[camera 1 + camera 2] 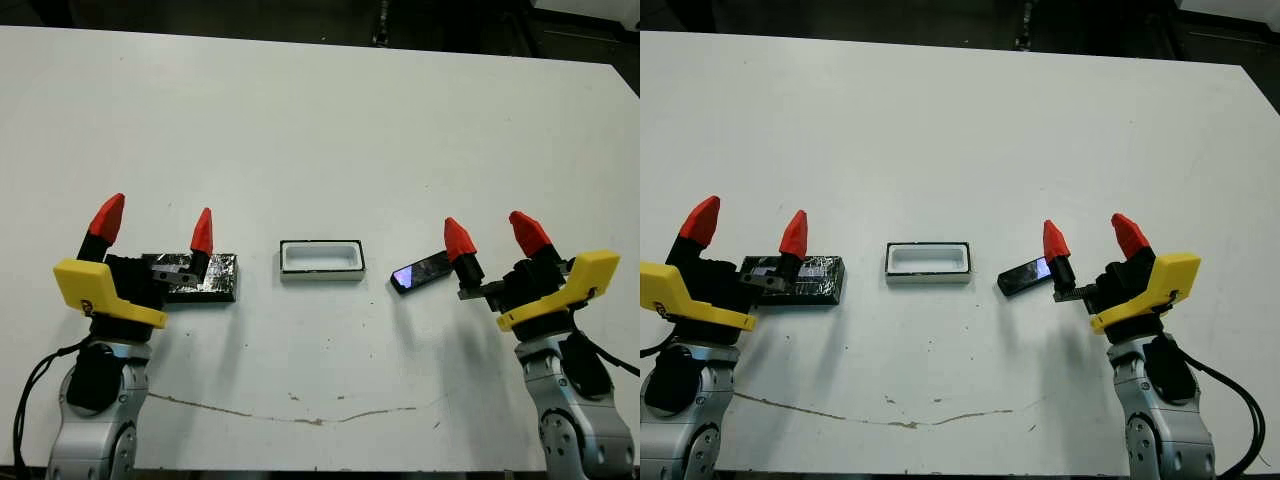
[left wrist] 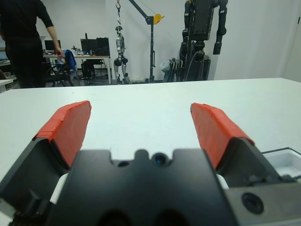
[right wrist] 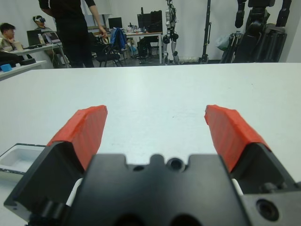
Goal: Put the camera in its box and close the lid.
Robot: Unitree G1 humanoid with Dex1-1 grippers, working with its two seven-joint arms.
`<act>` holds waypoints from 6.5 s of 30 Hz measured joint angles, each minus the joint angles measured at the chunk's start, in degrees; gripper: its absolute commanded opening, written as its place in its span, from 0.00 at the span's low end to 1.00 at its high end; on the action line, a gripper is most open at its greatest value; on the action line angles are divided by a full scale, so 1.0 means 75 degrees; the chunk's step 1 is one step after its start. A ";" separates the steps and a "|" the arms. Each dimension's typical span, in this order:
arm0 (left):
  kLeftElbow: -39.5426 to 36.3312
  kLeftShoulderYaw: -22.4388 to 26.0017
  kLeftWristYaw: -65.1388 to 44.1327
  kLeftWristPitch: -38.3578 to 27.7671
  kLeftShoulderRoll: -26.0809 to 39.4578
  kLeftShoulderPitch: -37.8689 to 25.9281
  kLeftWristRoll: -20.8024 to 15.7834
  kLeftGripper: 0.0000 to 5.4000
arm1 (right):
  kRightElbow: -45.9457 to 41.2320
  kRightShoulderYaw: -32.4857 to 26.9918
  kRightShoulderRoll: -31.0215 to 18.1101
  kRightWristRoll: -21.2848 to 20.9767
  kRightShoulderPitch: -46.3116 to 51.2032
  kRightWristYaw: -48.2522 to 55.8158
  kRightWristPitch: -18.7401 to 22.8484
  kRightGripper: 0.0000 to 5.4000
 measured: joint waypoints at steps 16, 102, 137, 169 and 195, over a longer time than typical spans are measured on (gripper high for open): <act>-0.0020 -0.0016 0.0005 0.0034 0.0001 0.0011 0.0022 1.00 | 0.0178 -0.0094 -0.0767 -0.0100 -0.0368 0.0782 0.0023 1.00; -0.0124 -0.0049 0.0135 0.0161 -0.0033 -0.0012 0.0041 1.00 | 0.6651 0.4716 -0.3503 -0.3881 -0.7067 1.0115 -0.1902 0.81; -0.0122 -0.0050 0.0165 0.0161 -0.0037 -0.0008 0.0129 1.00 | 0.6365 0.3915 -0.3280 -0.3865 -0.6756 0.8843 -0.1444 0.31; -0.0122 -0.0042 0.0161 0.0211 -0.0068 -0.0026 0.0077 1.00 | 0.5681 0.2383 -0.1481 -0.1588 -0.6837 0.6953 0.2055 0.31; -0.0123 -0.0030 0.0191 0.0199 -0.0121 -0.0011 0.0107 1.00 | 0.8078 0.3354 -0.0578 -0.2016 -0.8492 0.8938 0.1053 0.31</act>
